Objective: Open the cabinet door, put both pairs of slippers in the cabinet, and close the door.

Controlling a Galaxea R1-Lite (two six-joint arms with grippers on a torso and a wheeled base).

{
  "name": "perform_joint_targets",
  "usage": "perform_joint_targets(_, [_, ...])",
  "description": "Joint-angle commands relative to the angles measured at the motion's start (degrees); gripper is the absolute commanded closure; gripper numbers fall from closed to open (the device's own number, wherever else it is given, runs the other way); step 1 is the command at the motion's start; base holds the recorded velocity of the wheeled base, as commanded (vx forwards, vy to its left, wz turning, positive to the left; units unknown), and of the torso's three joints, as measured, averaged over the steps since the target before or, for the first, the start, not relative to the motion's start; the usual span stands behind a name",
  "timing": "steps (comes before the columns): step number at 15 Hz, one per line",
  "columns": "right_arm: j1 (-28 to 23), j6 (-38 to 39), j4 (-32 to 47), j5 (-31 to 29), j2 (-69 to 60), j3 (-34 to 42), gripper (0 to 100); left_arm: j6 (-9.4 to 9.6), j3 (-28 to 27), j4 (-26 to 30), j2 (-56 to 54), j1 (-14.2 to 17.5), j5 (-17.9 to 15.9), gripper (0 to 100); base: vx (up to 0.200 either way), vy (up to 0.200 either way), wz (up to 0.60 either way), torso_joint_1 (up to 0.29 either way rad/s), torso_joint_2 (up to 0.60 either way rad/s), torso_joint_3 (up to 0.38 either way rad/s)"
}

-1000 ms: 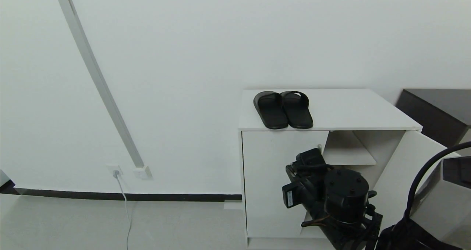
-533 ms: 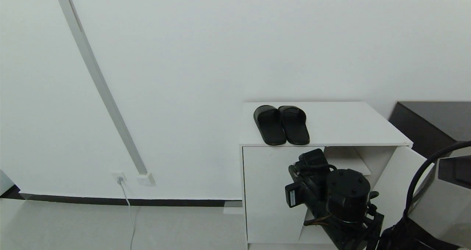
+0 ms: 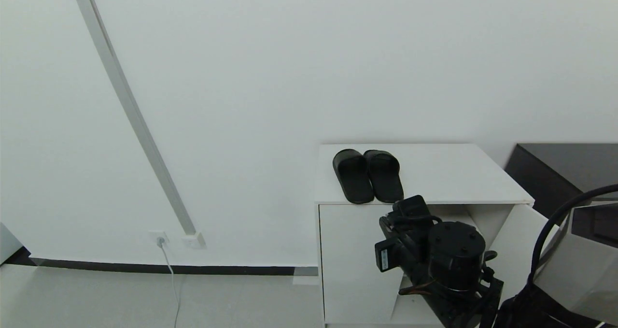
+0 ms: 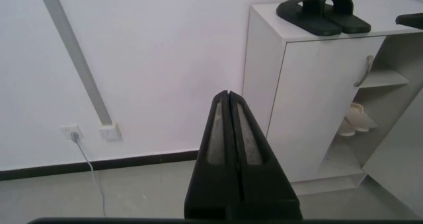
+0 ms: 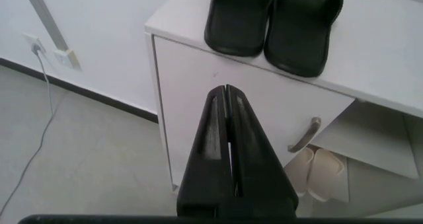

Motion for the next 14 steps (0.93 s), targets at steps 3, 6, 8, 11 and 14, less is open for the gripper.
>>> perform_joint_targets(3, [-0.61, -0.90, -2.90, 0.04, 2.18, -0.21, 100, -0.05, 0.01, -0.01, 0.07, 0.01, -0.02, 100, 0.000, 0.000, 0.00, 0.106, -0.23, -0.111])
perform_joint_targets(6, [-2.28, -5.03, -4.39, 0.13, 3.15, -3.91, 100, 0.03, 0.01, -0.01, 0.07, 0.01, -0.02, 100, 0.000, 0.000, 0.00, 0.000, 0.00, 0.000])
perform_joint_targets(8, [-2.37, -4.06, 1.41, 0.13, 2.88, -9.44, 100, 0.03, 0.01, -0.01, 0.07, 0.01, -0.02, 100, 0.000, 0.000, 0.00, 0.000, 0.00, 0.000])
perform_joint_targets(11, [-3.16, 7.63, 34.19, -0.31, -4.32, -23.86, 100, 0.03, 0.01, -0.01, 0.07, 0.01, -0.02, 100, 0.000, 0.000, 0.00, 0.000, 0.00, 0.000])
perform_joint_targets(14, [-2.90, 14.13, 49.49, -2.25, -6.70, -34.75, 100, 0.12, 0.01, -0.01, 0.07, 0.01, -0.02, 100, 0.000, 0.000, 0.00, 0.000, 0.00, 0.000])
